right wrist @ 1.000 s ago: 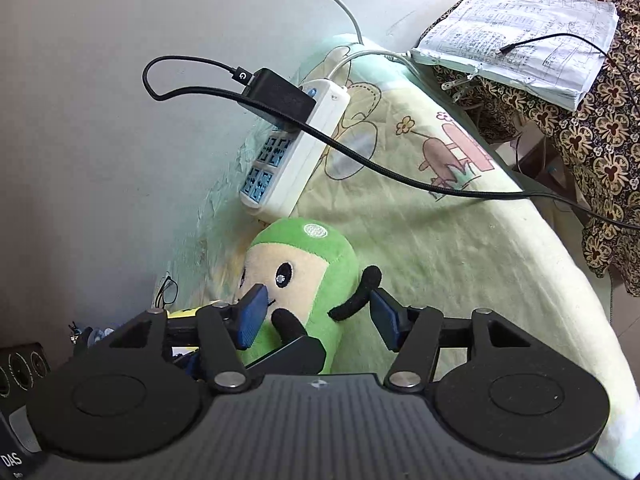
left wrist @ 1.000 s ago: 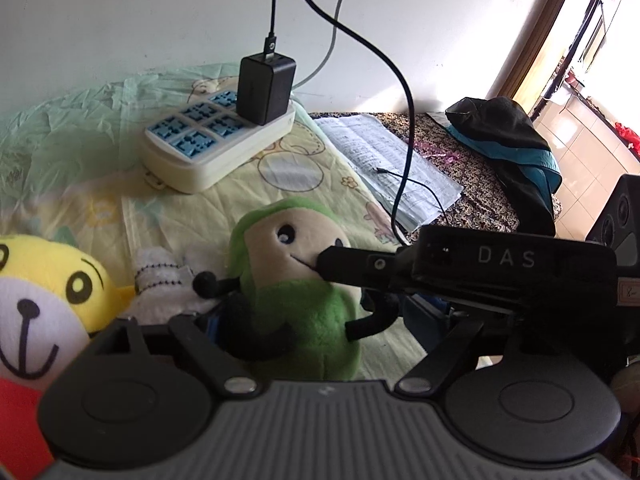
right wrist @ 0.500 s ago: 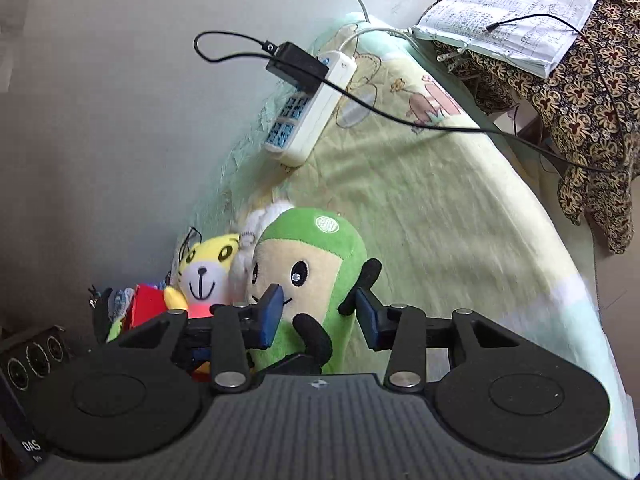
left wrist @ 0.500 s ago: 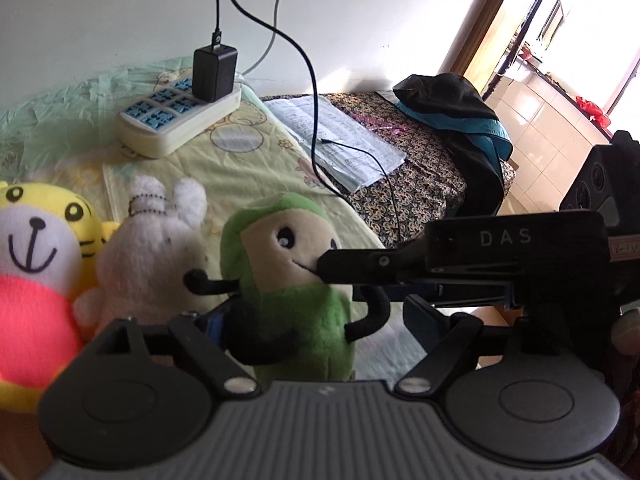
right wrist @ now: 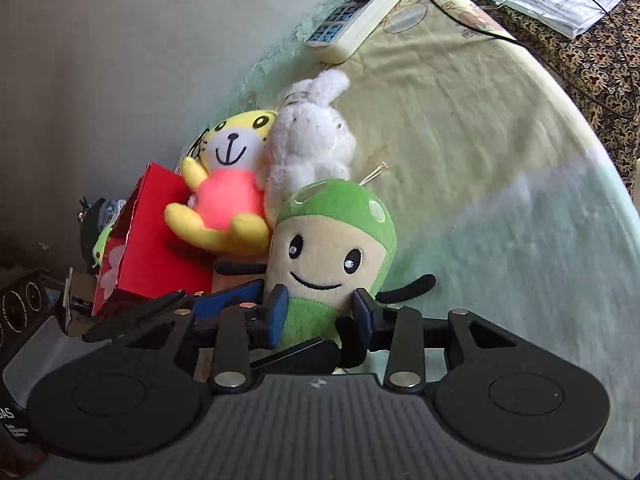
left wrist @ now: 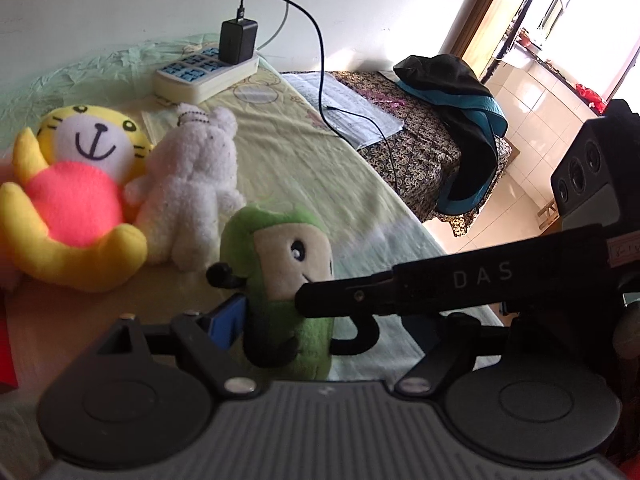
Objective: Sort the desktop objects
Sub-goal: 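Lift the green plush with both grippers and carry it to the red box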
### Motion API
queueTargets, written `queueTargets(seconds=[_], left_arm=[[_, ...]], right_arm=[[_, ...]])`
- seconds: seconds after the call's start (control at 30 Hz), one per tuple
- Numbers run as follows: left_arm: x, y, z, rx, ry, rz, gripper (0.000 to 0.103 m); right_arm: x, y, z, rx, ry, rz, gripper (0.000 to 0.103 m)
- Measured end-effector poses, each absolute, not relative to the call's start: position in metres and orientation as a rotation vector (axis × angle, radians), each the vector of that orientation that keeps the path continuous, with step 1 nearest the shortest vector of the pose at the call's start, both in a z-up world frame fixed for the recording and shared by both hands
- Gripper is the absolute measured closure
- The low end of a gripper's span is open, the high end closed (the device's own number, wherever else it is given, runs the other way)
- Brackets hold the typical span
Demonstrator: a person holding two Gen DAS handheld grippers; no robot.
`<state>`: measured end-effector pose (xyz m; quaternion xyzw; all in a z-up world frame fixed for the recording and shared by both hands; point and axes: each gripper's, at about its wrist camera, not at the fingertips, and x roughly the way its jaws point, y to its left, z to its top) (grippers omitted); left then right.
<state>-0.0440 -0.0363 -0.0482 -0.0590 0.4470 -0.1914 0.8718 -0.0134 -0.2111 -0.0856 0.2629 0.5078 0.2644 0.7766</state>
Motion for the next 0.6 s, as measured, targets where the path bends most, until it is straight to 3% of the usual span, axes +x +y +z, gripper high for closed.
queueTargets(seconds=[0.07, 0.17, 0.23, 0.3, 0.6], left_arm=[[-0.051, -0.027, -0.050, -0.148, 0.943, -0.386, 0.019], [-0.056, -0.016, -0.050, -0.186, 0.938, -0.366, 0.019], [-0.056, -0.014, -0.048, -0.199, 0.918, -0.378, 0.009], [-0.053, -0.015, -0.049, -0.188, 0.896, -0.367, 0.005], [-0.036, -0.020, -0.071, -0.143, 0.909, -0.325, 0.012]], right_arm=[[-0.016, -0.199, -0.087, 0.553, 1.118, 0.598, 0.056], [-0.020, -0.193, -0.082, 0.545, 1.105, 0.613, 0.056], [-0.019, -0.194, -0.079, 0.539, 1.093, 0.597, 0.054], [-0.015, -0.196, -0.080, 0.537, 1.083, 0.561, 0.047], [0.002, -0.189, -0.102, 0.621, 1.126, 0.529, 0.043]])
